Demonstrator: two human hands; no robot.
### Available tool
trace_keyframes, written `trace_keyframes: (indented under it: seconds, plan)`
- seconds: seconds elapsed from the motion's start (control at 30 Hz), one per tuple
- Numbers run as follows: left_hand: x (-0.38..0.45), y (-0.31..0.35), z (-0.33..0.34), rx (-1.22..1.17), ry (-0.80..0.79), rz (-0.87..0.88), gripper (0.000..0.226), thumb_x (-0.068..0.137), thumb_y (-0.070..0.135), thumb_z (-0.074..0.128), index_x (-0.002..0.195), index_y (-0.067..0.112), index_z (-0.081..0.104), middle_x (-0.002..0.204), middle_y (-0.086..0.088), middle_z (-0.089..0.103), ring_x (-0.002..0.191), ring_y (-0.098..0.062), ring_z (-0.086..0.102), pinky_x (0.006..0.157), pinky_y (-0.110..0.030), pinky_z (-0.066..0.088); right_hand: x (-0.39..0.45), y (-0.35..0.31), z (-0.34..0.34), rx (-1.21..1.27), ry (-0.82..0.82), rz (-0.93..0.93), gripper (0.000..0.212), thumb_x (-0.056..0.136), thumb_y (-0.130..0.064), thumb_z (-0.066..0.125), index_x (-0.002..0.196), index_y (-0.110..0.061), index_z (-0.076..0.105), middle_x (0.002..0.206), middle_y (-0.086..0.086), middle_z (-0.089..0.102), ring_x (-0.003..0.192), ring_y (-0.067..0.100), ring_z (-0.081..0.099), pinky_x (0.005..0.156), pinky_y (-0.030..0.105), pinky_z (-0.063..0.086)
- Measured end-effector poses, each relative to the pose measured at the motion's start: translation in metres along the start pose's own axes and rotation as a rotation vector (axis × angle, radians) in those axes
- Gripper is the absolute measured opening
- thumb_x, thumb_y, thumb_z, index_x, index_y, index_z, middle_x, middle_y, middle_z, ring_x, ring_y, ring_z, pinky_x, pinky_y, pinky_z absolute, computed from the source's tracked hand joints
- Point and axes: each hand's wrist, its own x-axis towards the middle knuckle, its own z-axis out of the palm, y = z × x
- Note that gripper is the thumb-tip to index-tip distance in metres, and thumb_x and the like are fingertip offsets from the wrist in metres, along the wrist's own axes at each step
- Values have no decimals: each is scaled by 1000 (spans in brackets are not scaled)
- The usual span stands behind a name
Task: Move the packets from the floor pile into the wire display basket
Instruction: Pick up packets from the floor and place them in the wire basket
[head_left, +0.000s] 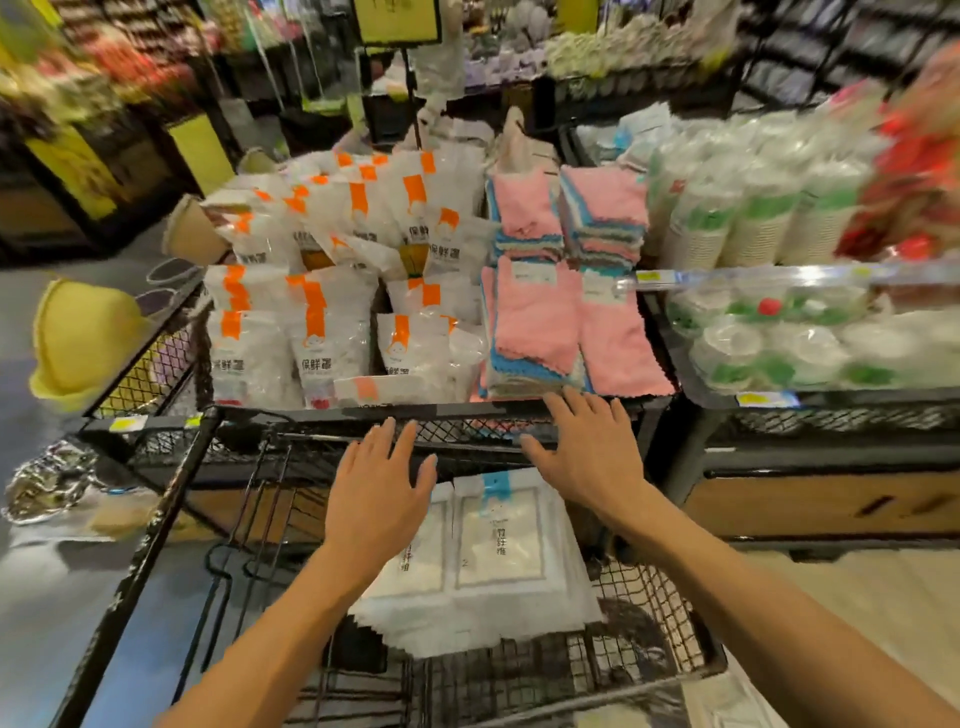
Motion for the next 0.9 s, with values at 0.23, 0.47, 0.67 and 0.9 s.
trace_keyframes:
  seconds: [0.23, 0.47, 0.67, 0.9]
  plan:
    - [-27, 27, -18, -28, -31, 270, 66, 106, 57, 27, 161, 23, 26, 166, -3, 30, 155, -22, 23, 126, -41, 17, -90, 1, -36, 56, 69, 207, 71, 101, -64, 40, 159, -25, 31, 166, 2, 31, 154, 22, 25, 127, 51, 10]
    - [-64, 114, -14, -134, -76, 625, 68, 104, 59, 21, 160, 21, 31, 165, -4, 33, 152, -24, 29, 125, -44, 22, -224, 54, -72, 35, 193, 571, 70, 99, -66, 44, 156, -26, 38, 163, 0, 39, 151, 20, 33, 126, 49, 18]
    - [-116, 205, -11, -194, -132, 882, 66, 106, 58, 23, 160, 22, 29, 165, -5, 32, 152, -24, 28, 125, -43, 24, -341, 103, -95, -22, 265, 863, 70, 98, -65, 47, 154, -23, 42, 155, 4, 49, 141, 28, 46, 119, 49, 31]
    - [-157, 294, -4, -159, -150, 1066, 67, 105, 60, 23, 160, 22, 30, 164, -3, 34, 152, -21, 30, 123, -40, 25, -435, 158, -96, 37, 333, 1061, 69, 98, -66, 46, 154, -26, 40, 157, -2, 46, 143, 25, 44, 119, 46, 31]
